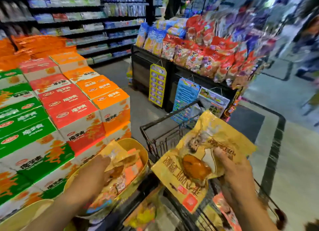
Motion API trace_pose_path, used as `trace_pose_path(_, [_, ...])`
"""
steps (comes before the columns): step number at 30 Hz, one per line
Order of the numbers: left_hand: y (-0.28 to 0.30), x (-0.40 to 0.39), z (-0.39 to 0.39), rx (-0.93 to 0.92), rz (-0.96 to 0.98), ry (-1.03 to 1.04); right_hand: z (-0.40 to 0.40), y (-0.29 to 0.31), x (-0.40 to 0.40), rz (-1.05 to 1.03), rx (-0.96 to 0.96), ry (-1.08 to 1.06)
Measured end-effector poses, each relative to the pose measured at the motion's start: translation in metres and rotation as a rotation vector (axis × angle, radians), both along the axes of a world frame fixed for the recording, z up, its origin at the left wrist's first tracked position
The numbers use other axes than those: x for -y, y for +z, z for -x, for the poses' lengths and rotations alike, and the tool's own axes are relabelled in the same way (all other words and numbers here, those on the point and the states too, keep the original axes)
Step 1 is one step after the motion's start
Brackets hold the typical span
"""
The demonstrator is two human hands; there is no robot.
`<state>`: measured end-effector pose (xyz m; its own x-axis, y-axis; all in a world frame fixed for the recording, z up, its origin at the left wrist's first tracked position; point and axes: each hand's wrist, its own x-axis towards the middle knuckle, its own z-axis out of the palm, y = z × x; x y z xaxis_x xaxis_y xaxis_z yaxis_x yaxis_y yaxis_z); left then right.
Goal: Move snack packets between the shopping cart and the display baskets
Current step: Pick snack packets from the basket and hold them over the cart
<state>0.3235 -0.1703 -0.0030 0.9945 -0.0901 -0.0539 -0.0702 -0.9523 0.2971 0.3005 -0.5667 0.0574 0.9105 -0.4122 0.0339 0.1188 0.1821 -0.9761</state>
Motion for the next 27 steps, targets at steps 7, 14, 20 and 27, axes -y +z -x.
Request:
trace_pose_path(7, [0.09, 0.057, 0.028, 0.178, 0.586, 0.204, 0.018, -0.028, 0.092, -0.331, -0.117, -0.116])
trace_pose_path(14, [0.071, 0.205, 0.017, -0.052, 0.846, 0.331, 0.051, -0.053, 0.189, -0.313, -0.143, -0.249])
trace_pose_path(20, [0.002, 0.304, -0.005, -0.339, 0.809, 0.18, 0.097, -0.074, 0.253, -0.165, -0.193, -0.461])
trace_pose_path(27, [-0.075, 0.403, -0.061, -0.596, 0.534, -0.182, 0.157, -0.116, 0.295, -0.038, -0.336, -0.72])
